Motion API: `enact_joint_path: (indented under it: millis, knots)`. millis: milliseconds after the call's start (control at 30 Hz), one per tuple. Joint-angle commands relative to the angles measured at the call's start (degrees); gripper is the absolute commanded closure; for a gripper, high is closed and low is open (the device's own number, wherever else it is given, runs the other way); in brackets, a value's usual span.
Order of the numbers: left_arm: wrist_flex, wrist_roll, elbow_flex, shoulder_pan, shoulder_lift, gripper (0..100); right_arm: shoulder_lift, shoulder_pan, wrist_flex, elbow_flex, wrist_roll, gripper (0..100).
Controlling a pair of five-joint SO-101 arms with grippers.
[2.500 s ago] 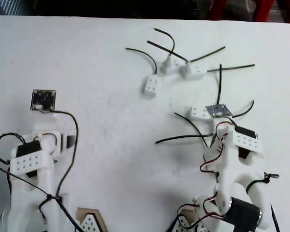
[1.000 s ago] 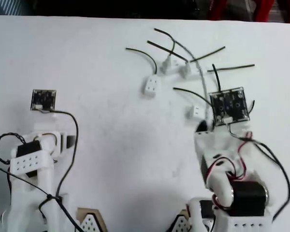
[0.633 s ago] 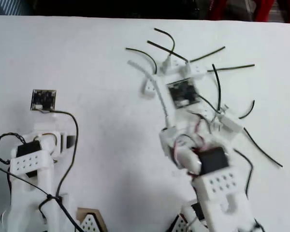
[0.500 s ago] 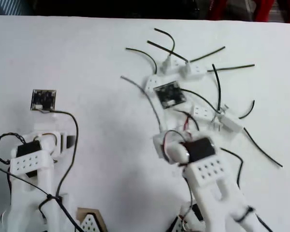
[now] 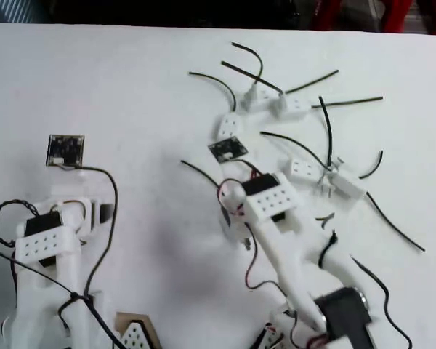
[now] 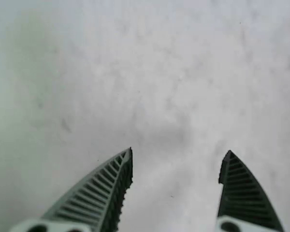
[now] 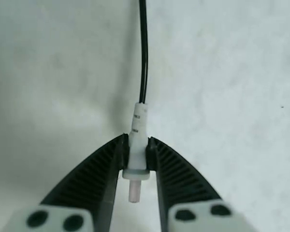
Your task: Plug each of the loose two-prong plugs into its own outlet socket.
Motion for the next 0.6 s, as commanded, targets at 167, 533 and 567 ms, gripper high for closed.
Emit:
enact_joint_path:
  millis: [167,533,567]
  knots:
    - [-0.8,-0.2,-0.3,-0.2,-1.2,71,6.3,-0.4,8.7,-8.1,2.4,88.3]
    - [-0.8,-0.2,-0.3,-0.2,-1.2,71,7.0,-0.4,8.6,-8.5,2.4,92.1]
    - [-0.8,-0.2,-0.3,-0.2,-1.2,71,7.0,-0.4,8.4,-8.5,2.4,92.1]
